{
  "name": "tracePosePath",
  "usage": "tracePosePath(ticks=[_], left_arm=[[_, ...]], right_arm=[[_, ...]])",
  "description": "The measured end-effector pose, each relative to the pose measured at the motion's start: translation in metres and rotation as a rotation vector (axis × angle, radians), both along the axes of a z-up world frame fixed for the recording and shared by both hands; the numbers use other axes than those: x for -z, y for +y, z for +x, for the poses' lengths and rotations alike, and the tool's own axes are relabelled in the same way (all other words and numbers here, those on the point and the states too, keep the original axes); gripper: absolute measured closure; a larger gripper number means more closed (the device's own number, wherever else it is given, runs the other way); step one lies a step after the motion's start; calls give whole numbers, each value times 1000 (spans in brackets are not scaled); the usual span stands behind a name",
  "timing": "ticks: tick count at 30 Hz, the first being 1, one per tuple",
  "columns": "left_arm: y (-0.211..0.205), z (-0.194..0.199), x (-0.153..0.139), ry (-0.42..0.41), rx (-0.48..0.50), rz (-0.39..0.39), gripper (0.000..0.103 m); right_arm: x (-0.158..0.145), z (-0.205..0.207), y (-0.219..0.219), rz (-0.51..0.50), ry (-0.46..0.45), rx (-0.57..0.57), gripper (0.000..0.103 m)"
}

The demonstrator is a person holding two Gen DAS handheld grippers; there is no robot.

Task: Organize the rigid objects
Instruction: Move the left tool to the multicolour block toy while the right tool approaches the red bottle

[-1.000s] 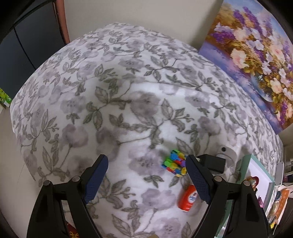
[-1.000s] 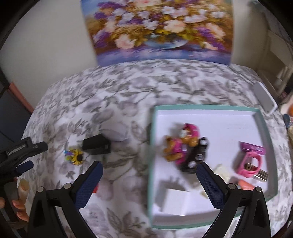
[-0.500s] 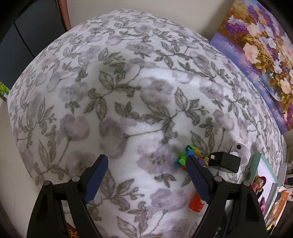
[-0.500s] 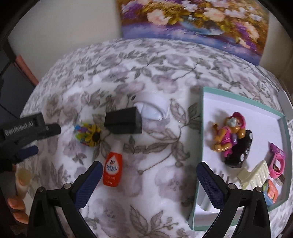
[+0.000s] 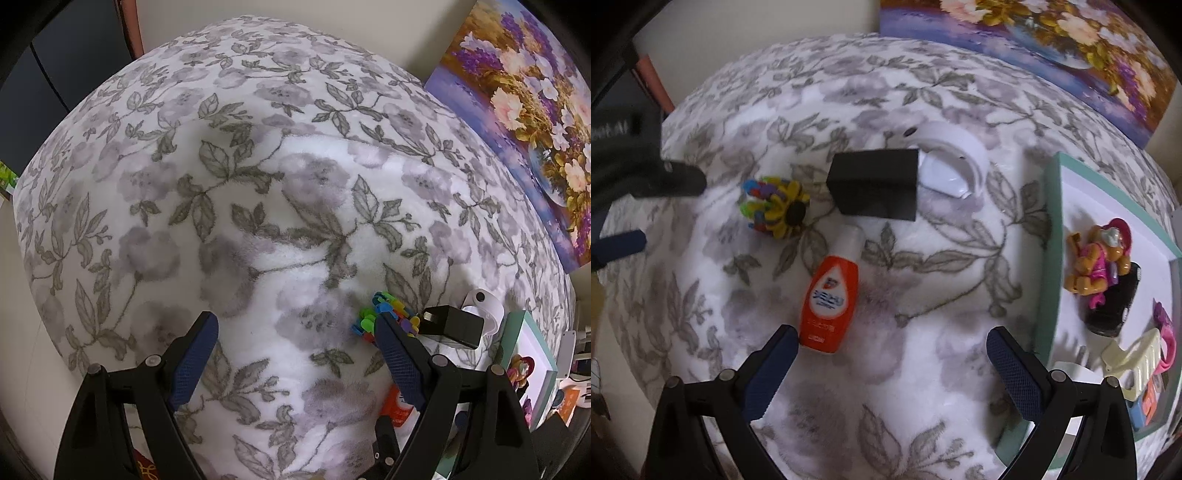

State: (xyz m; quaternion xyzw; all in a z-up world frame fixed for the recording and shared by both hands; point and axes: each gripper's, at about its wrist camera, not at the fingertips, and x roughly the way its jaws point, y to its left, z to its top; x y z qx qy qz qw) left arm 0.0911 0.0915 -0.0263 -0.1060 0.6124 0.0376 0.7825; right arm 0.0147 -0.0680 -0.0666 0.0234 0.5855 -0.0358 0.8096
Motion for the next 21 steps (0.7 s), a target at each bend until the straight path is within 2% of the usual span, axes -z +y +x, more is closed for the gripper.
tracePosePath(ticks=[8, 15, 21], left_arm=[[0, 1, 0, -2, 2, -3, 16], [0, 0, -1, -2, 2, -5, 16], [-1, 0, 2, 4, 4, -6, 16]], right_arm=[[1, -2, -8, -108, -13, -2, 0], [-9, 1, -22, -139, -67, 37, 2], [-16, 7, -19, -211, -116, 45, 5]])
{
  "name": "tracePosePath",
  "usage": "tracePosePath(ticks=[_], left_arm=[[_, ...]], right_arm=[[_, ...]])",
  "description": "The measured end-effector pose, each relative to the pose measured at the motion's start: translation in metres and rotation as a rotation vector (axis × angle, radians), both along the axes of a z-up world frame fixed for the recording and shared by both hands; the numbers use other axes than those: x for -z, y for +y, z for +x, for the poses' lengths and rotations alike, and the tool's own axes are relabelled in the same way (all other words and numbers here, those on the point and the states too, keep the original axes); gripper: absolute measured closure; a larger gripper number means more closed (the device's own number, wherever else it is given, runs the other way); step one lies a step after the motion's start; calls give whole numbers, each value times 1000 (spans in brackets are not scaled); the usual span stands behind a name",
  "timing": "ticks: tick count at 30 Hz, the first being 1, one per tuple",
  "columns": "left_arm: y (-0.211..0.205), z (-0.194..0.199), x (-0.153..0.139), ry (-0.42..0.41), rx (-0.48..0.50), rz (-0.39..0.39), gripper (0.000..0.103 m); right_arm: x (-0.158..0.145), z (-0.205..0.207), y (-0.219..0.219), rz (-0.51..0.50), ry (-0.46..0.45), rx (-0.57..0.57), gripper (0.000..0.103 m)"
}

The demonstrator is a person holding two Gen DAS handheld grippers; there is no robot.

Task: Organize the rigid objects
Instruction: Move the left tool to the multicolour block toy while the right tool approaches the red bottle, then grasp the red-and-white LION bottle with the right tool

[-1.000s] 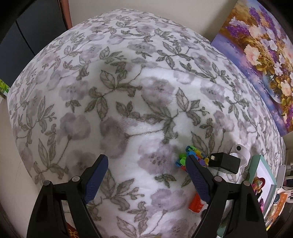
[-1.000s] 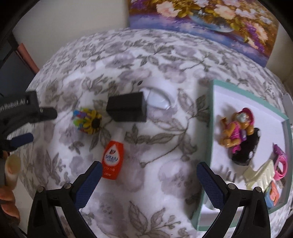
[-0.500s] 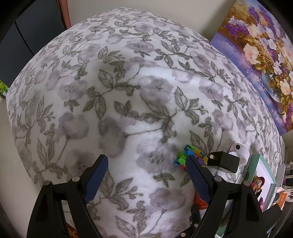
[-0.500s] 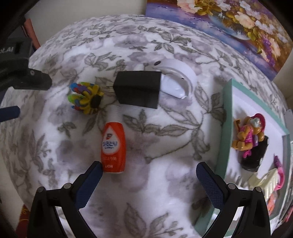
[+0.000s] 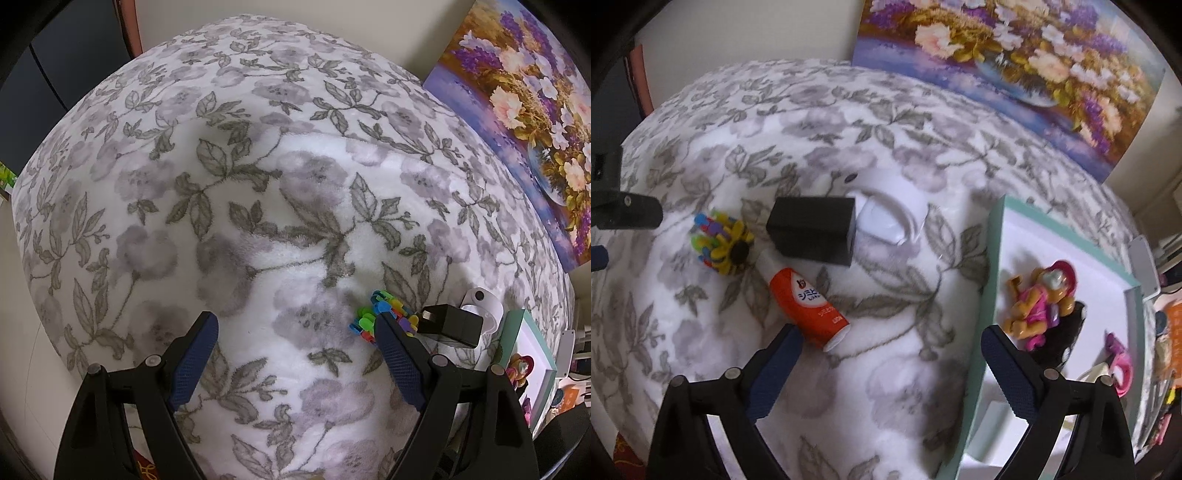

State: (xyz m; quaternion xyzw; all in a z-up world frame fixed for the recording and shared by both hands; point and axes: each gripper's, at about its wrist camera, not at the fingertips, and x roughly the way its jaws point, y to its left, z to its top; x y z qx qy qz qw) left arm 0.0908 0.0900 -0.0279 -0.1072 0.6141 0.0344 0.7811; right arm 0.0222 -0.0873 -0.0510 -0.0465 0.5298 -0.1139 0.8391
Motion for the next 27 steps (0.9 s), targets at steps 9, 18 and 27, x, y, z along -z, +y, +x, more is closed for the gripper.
tracePosePath(ticks=[9, 18, 27], left_arm=[[1, 3, 4, 16, -3, -32, 16], [9, 4, 2, 9, -31, -26, 16], [25, 8, 8, 8, -65, 12, 16]], right_arm=[[-8, -2, -17, 264, -13, 90, 9], [13, 2, -33, 565, 23, 298, 9], [16, 15, -8, 510, 22, 297, 9]])
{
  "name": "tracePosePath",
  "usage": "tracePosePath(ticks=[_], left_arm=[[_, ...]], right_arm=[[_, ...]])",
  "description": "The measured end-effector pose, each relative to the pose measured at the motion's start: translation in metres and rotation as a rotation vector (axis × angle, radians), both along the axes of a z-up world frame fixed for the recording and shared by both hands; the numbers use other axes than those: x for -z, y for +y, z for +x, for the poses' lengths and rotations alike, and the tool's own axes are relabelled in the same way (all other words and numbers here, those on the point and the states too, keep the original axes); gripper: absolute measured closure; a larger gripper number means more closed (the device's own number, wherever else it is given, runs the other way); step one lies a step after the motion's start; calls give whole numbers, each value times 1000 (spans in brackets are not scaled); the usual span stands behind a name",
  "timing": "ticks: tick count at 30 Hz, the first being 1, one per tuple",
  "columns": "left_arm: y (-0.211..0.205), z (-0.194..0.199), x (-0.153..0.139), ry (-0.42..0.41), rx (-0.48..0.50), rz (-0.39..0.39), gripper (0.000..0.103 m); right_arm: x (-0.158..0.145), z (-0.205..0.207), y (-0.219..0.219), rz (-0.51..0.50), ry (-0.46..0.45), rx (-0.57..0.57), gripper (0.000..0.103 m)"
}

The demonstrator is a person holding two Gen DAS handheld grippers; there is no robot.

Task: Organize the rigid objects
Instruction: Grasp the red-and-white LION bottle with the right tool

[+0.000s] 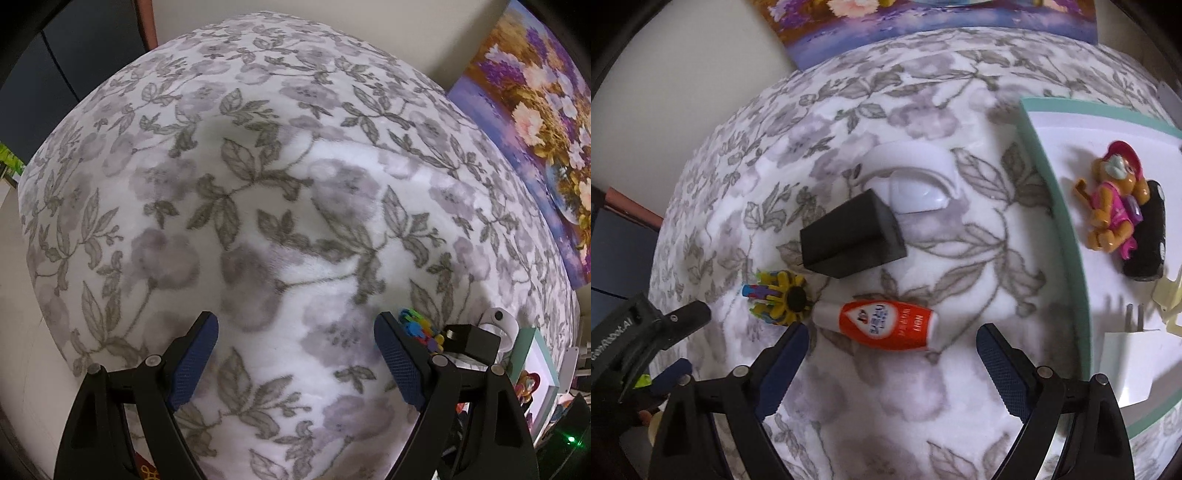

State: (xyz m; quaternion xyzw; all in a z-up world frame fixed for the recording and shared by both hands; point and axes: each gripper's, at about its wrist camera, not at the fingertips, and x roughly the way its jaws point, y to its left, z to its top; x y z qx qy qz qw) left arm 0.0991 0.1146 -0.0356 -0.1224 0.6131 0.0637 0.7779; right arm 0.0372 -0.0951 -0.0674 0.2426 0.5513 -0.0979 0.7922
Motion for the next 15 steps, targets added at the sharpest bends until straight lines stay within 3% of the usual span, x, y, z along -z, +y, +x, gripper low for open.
tracePosePath(ticks=[15], left_arm=[[8, 2, 2, -1, -16, -19, 16]], right_arm=[[7, 17, 23, -181, 5, 40, 3]])
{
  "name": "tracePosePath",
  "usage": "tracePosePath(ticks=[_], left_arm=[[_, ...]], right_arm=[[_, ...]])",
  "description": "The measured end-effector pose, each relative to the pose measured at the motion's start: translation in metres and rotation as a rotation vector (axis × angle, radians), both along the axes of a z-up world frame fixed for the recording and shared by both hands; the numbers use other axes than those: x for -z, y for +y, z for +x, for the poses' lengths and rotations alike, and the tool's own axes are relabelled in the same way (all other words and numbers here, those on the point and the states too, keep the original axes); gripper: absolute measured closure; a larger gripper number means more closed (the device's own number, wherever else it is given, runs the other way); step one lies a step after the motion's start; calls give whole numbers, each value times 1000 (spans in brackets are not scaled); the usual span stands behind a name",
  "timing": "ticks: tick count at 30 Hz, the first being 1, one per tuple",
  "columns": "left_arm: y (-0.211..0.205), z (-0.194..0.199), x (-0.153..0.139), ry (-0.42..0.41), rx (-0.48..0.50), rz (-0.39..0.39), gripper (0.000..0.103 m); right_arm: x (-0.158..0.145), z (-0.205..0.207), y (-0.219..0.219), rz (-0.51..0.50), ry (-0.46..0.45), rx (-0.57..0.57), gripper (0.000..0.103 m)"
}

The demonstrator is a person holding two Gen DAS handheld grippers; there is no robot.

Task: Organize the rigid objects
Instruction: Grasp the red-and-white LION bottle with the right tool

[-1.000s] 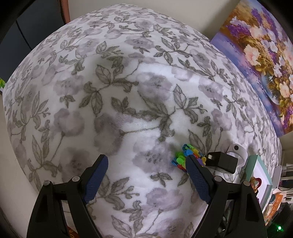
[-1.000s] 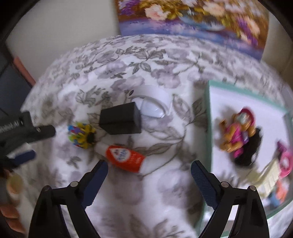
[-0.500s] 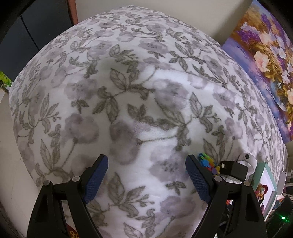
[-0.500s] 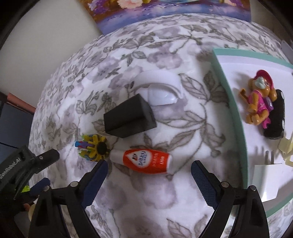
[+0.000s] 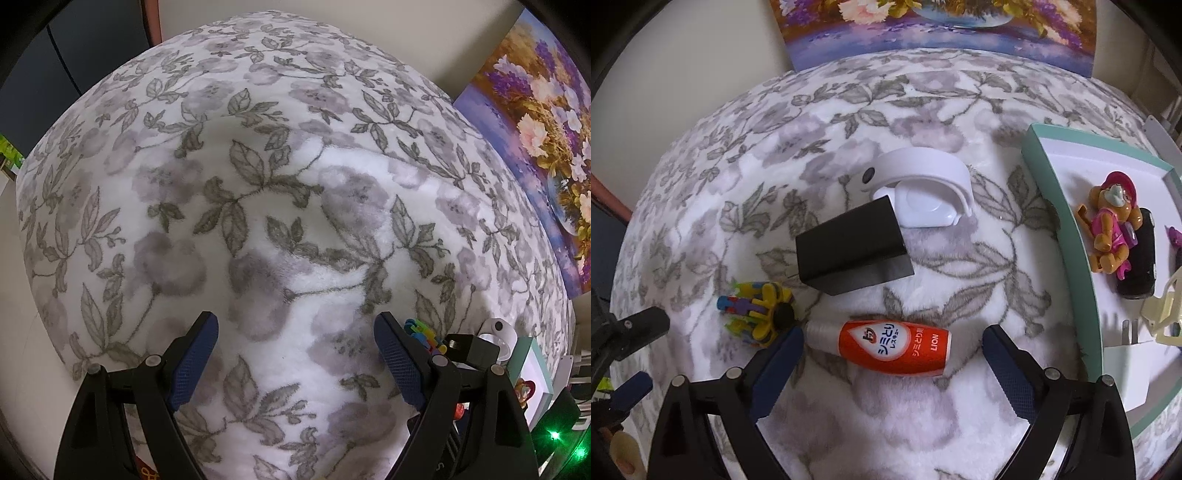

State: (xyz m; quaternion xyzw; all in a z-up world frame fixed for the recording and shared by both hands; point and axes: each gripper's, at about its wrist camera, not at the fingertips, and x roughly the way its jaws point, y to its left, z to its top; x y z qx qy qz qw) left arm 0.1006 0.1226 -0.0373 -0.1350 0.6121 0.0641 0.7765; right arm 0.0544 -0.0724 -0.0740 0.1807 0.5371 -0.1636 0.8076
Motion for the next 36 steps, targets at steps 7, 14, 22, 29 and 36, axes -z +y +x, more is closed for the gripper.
tracePosePath(ticks=[7, 14, 22, 29, 36], left_arm=[[-1, 1, 4, 9, -2, 13, 16], [-3, 2, 3, 8, 8, 22, 16], [-7, 3, 5, 17, 35, 17, 16], [-8, 3, 7, 23, 42, -1, 16], [-19, 4, 6, 23, 88, -14, 16]], right_arm=[[4, 7, 9, -59, 23, 21, 4], [3, 7, 11, -97, 38, 27, 13], [-2, 1, 2, -82, 30, 7, 23], [-4, 0, -10, -33, 22, -19, 23], [-15, -9, -26, 8, 13, -10, 23]])
